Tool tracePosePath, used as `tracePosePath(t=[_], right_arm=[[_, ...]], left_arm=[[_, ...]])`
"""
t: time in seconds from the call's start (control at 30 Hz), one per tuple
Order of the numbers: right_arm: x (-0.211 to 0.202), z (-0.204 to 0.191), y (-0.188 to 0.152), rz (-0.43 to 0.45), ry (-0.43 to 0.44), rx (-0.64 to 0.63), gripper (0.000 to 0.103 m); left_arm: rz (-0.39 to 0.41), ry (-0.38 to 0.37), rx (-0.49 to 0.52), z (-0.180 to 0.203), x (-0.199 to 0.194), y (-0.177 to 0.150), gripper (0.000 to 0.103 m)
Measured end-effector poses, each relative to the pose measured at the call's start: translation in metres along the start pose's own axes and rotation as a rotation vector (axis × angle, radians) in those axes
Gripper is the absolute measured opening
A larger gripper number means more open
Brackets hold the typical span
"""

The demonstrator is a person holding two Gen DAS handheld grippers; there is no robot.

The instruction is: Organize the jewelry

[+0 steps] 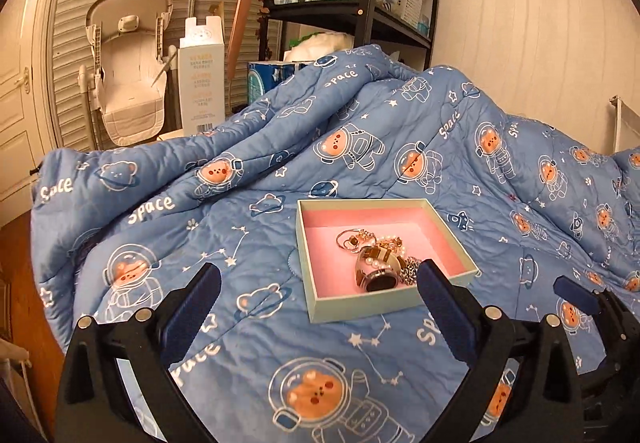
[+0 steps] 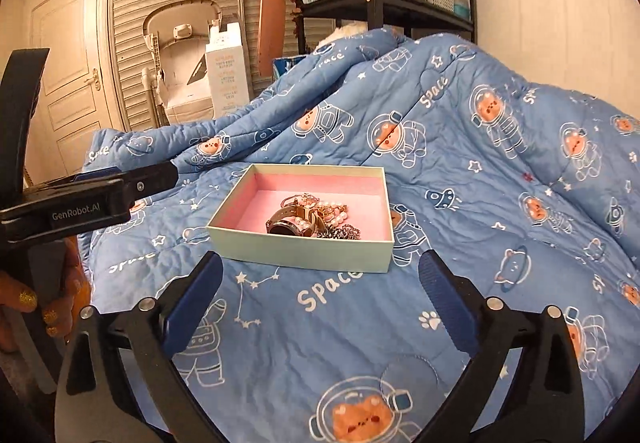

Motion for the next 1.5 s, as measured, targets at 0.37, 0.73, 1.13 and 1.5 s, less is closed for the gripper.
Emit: tracePosePath(t=[0.37,0.73,1.13,1.5], right_arm=[[-0.118,-0.005,0.006,0.018,-0.128,0.067,0.097],[-0.224,-0.02,-0.008,0.028,-0.201,0.059,0.097],[-0.266,-0.041,-0.016,0.089,-0.202,0.07,0.097],[-0.269,-0.044,-0.014,0.107,-0.193,0.051,0.097]], left_arm=[[0.063,0.02,0.054,0.01,-0.131,-0.024,0.096],[0.084,0.046,0.077,0.012,-0.243,-0.049,0.096],[0.142,0.075,0.1,0.021,-0.282,-0.057,0.096],[0.151,0.072,0.083,0.021,-0.285,-0.058,0.096]])
Point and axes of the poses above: each gripper's, at about its wrist camera, not at the fingertips, and x roughly the way its jaws point, z to its right, y to its top, the point moved 1 cm from there along x, roughly the way its jaws point, and after that the axes turned 12 degrees about z, right-handed, at the moved point
